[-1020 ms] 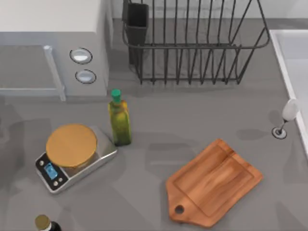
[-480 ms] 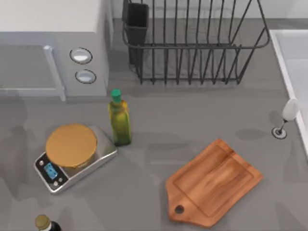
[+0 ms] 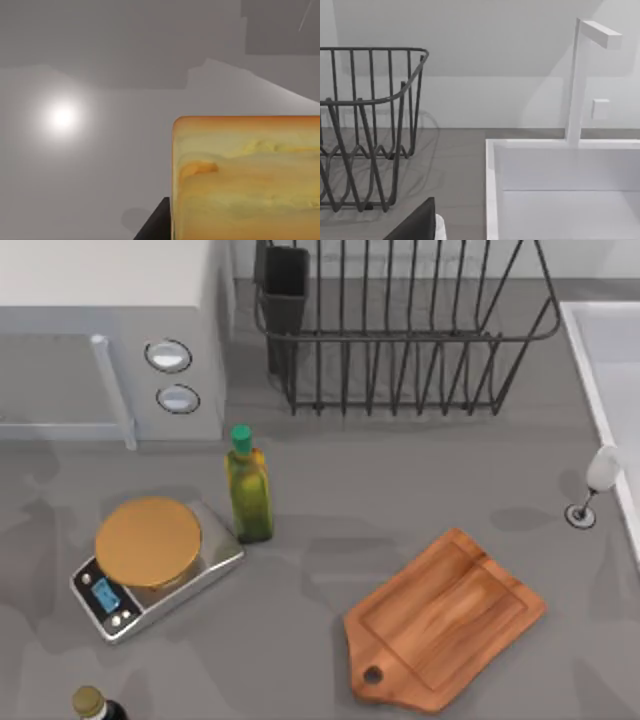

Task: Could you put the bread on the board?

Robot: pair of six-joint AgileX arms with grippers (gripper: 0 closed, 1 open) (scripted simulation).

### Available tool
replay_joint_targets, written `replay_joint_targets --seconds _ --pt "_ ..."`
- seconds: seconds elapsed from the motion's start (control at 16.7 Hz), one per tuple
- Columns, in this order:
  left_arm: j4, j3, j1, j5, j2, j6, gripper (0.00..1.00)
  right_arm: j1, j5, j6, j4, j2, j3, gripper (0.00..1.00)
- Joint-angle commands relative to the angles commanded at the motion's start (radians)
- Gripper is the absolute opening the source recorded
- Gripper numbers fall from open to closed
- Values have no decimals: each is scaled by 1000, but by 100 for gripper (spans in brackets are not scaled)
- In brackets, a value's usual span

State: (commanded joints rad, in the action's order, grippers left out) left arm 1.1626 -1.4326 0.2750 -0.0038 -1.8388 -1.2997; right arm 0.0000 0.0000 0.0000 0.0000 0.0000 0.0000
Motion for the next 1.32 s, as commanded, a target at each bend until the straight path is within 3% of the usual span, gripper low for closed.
replay_joint_targets --seconds 0.24,0.54,1.02,1.32 --pt "37 17 -53 4 11 44 0 0 0 0 0 0 0 100" --pt "166 30 -328 28 26 298 0 0 0 0 0 0 0 100" --pt "340 -29 -953 66 -85 1116 0 0 0 0 0 0 0 100" --pt "286 -187 -1214 66 -235 1676 0 0 0 0 0 0 0 100"
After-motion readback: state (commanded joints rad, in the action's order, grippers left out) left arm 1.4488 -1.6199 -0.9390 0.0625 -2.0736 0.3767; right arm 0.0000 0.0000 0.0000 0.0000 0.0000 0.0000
